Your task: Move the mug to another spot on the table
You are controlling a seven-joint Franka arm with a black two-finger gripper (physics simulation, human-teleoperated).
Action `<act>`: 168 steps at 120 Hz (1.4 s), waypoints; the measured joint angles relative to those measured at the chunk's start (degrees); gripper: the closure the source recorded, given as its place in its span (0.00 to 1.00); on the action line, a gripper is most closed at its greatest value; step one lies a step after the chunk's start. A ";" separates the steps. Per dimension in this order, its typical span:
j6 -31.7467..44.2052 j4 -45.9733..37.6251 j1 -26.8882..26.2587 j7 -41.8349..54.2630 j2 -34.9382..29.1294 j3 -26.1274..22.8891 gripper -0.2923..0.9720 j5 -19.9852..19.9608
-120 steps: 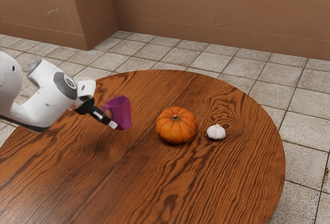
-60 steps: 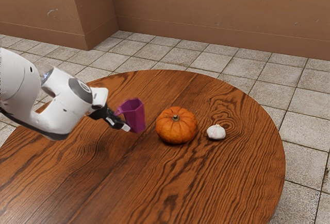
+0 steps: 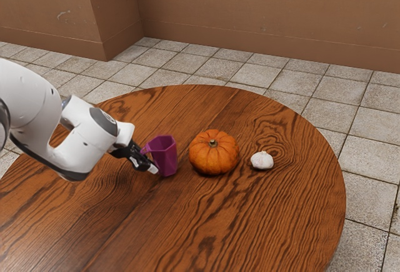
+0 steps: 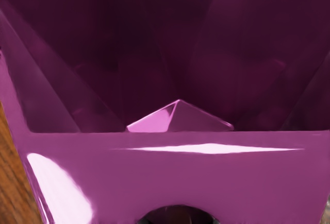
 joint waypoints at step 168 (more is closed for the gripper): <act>-54.23 37.53 0.83 -55.08 -16.33 -8.22 0.23 65.84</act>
